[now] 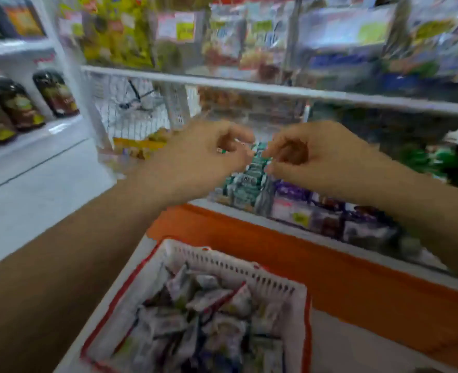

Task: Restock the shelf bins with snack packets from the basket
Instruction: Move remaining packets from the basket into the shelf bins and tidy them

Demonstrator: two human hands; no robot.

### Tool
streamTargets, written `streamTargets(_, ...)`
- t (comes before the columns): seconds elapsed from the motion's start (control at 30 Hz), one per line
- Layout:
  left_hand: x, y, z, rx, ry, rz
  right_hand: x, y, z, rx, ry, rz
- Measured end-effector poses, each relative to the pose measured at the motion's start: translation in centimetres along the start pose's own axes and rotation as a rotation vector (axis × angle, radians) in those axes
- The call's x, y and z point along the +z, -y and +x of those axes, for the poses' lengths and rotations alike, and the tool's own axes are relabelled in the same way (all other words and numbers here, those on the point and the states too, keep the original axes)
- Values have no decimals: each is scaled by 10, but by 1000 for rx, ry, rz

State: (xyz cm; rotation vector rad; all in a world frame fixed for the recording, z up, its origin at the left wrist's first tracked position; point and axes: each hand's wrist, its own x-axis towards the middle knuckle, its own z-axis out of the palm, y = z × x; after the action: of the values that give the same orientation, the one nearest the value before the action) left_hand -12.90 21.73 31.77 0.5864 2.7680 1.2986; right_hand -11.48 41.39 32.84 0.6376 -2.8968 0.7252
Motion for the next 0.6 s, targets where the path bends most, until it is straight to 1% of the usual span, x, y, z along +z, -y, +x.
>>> streamTargets(0.1,27,64,-43,-144,36,-49,84,-5,-15,34,186,63)
streamTargets(0.17,50,100,-66,-254,66,-55,136,-14,-23,54,344,102)
streamTargets(0.3,102,162,-94,-458,167,-35,222,-39,-39,200,653,128)
streamTargets(0.33,115,175,-100,-497,215,-29,241,-48,-46,238,720,140)
streamTargets(0.4,140,204,-111,-608,332,-15,272,-66,-59,284,843,134)
streamTargets(0.47,166,230,-121,-740,416,-11,295,-82,-72,322,977,73)
streamTargets(0.53,190,251,-129,-824,464,-47,311,-95,-82,346,1083,-2)
streamTargets(0.6,212,266,-138,-866,468,-76,325,-104,-95,381,1175,-53)
